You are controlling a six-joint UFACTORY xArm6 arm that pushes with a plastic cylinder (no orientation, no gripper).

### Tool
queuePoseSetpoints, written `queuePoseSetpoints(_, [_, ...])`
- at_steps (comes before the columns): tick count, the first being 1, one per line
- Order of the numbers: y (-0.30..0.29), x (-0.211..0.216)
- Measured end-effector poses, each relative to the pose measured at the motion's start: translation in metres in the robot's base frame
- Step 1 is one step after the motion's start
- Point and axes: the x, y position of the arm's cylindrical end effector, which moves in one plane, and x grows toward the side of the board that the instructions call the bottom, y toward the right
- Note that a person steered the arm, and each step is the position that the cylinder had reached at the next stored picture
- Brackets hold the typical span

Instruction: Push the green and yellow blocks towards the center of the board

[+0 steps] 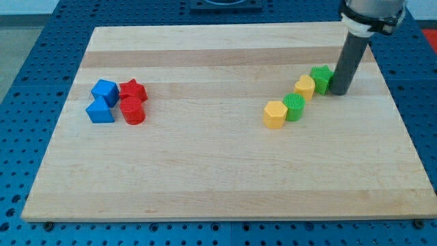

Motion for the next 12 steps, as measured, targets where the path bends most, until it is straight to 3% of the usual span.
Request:
queuePoseSetpoints(2, [0.031, -0.022])
queuePoseSetpoints(8, [-0.149, -0.013])
queuePoseSetpoints(9, [-0.132, -0.014])
queuePoseSetpoints(10, [-0.076, -0.014])
queuePoseSetpoints(11, [-0.033, 0.002])
queuePoseSetpoints(12, [-0.033, 0.031])
